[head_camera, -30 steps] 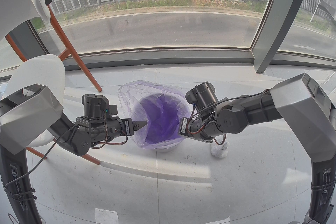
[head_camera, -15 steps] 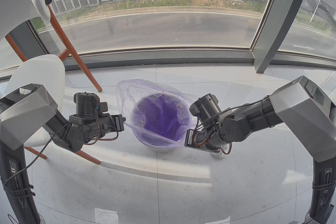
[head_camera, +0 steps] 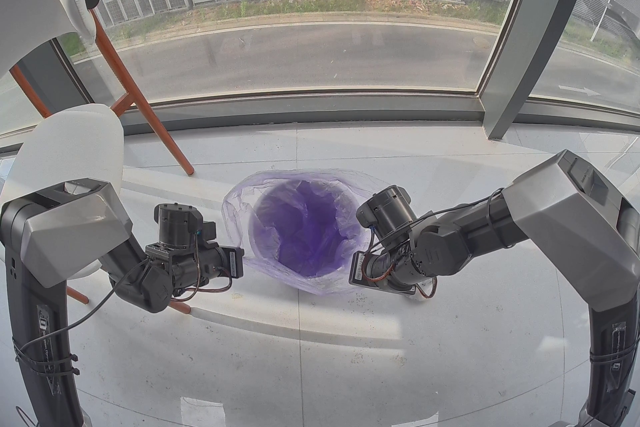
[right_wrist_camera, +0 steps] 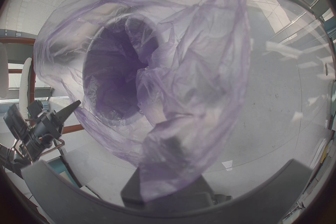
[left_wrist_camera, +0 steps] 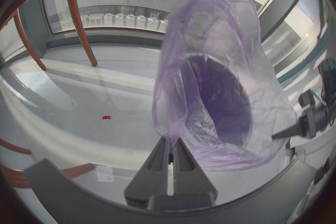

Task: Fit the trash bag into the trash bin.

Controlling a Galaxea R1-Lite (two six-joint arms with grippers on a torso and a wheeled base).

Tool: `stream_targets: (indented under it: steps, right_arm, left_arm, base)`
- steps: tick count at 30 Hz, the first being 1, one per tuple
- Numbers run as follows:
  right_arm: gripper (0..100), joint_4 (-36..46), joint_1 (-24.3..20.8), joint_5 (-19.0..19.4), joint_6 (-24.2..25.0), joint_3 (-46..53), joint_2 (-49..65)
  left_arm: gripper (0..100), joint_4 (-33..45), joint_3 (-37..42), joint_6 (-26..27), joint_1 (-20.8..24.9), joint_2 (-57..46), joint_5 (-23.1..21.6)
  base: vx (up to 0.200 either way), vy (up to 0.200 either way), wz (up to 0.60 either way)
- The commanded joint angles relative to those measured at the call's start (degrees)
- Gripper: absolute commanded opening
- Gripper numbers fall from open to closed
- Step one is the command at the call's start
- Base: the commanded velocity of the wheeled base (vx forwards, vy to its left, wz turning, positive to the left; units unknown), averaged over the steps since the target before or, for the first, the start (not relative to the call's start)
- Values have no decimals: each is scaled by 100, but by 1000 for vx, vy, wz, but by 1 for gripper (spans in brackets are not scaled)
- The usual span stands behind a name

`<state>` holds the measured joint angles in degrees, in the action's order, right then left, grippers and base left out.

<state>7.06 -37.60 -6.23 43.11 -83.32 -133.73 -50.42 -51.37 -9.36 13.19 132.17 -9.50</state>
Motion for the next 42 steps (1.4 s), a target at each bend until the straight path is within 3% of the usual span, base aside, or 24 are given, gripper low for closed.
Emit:
stream_targets:
  steps: [1,5,13,14,26,31,37,42]
  right_arm:
    - [0,-29,-116,-1,14,0,-188]
    - [0,-29,-125,8,5,-158,-276]
    - [0,-20,-90,8,-30,-272,-540]
    - [100,-29,-72,-1,-22,-290,-566]
    - [100,-91,59,-124,66,-105,-294]
    - [100,-425,209,-133,418,123,-144]
    - [100,-609,367,-115,488,607,31]
    - [100,-873,270,-107,462,1011,163]
  left_arm:
    - [0,-64,409,330,-9,37,-8]
    - [0,-144,444,585,-9,-51,-17]
    - [0,-126,453,602,-9,-25,-17]
    - [0,-126,453,611,-18,28,-8]
    - [0,-152,356,593,-27,239,203]
    - [0,-152,250,576,-27,415,185]
    - [0,-161,189,558,-18,450,185]
    - [0,-627,206,593,-18,468,194]
  base:
    - [0,0,0]
    - [0,0,0]
    - [0,0,0]
    - [0,0,0]
    - [0,0,0]
    - [0,0,0]
    - [0,0,0]
    - [0,0,0]
